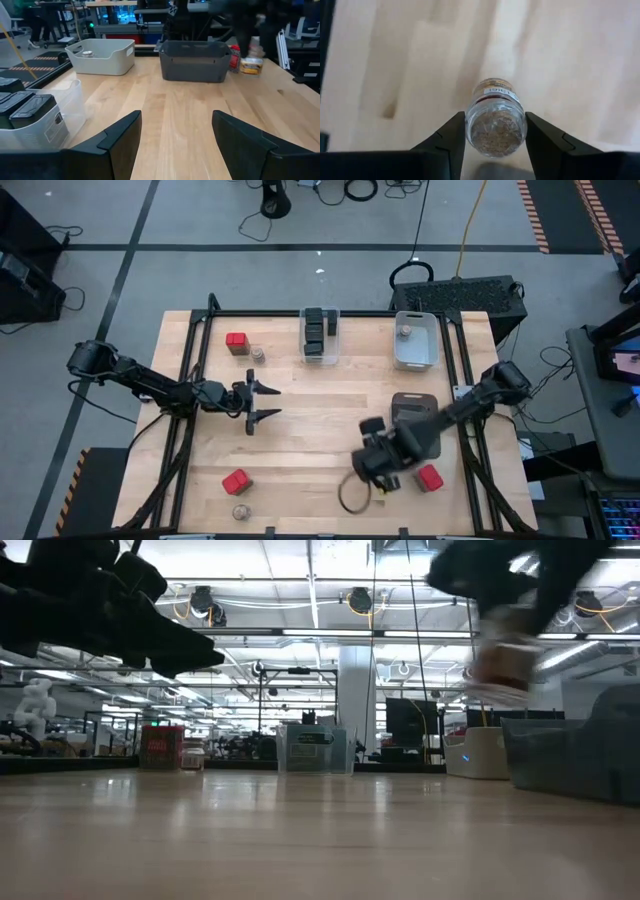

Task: Sort spices by type
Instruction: Put the top right transparent seasoning bottle into the gray bin

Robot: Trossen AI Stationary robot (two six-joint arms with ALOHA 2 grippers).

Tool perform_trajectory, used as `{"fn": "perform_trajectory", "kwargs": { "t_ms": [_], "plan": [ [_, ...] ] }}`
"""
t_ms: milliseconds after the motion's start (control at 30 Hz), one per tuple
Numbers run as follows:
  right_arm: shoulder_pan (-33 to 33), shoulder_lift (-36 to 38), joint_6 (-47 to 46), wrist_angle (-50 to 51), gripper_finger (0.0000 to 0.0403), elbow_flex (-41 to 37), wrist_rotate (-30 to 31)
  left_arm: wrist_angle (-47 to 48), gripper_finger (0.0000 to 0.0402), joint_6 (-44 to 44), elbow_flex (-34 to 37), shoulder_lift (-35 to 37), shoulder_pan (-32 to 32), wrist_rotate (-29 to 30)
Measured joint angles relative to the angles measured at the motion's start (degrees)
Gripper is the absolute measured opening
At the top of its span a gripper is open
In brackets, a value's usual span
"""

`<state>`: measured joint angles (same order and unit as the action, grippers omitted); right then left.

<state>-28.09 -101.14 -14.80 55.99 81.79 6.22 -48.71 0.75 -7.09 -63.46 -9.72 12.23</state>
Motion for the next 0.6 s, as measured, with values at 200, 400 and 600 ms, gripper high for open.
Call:
{"fn": "perform_trajectory", "kwargs": {
  "t_ms": [200, 400, 600],
  "plan": [
    [10.1, 1.6, 8.6, 6.0, 0.0152, 3.1, 0.0, 0.2, 0.0249, 0.0, 0.0, 0.0, 0.0, 0.0],
    [22.7, 6.0, 15.5, 12.3, 0.0152, 3.1, 0.2, 0.3, 0.0249, 0.3, 0.0, 0.0, 0.0, 0.0],
    [36.1, 12.5, 17.3, 14.1, 0.0154, 3.1, 0.3, 0.7, 0.0249, 0.3, 0.0, 0.0, 0.0, 0.0]
  ]
}}
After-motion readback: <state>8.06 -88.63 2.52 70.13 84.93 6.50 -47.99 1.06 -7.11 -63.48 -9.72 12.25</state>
